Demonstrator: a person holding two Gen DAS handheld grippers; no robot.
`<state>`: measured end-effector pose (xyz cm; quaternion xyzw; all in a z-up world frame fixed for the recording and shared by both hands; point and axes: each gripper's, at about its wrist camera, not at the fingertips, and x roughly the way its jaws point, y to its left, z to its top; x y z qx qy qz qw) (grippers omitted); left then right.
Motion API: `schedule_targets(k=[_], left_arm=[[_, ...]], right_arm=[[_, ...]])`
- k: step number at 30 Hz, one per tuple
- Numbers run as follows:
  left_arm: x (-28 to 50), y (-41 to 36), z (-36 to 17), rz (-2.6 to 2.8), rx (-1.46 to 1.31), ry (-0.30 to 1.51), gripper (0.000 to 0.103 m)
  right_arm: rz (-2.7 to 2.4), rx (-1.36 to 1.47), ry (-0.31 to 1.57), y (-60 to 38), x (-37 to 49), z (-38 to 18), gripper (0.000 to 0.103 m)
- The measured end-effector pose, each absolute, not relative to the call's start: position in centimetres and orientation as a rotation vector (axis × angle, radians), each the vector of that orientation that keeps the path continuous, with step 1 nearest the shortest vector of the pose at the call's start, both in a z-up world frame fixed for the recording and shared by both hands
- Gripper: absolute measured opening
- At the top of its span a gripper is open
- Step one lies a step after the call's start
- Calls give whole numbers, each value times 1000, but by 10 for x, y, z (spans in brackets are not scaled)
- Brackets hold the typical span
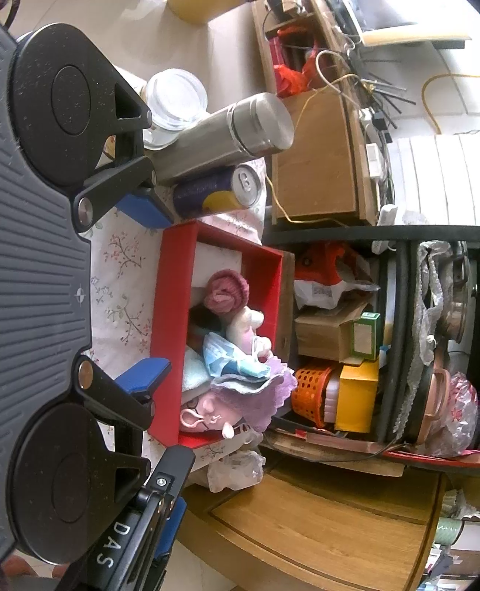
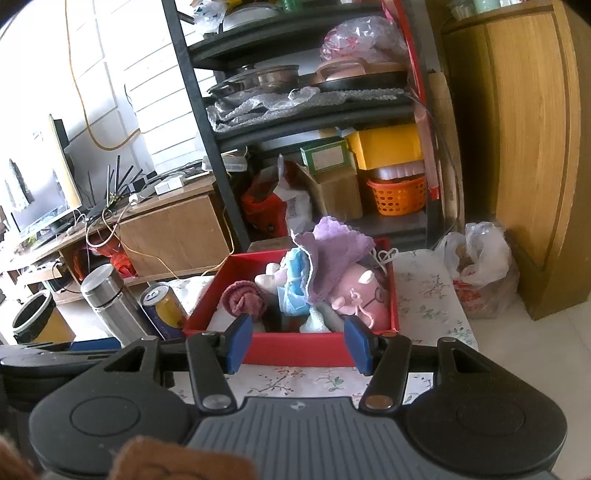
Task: Organize soft objects
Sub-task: 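Withdraw both open tools back from the filled red box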
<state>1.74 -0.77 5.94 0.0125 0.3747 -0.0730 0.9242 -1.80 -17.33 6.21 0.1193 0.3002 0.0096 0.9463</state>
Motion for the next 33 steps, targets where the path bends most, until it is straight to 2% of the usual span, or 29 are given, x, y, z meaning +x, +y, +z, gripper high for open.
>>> schedule_targets(k=[33], left_arm=[[10, -9, 67, -133, 57, 686, 76]], right_arm=[[14, 261, 602, -175, -18, 62, 26]])
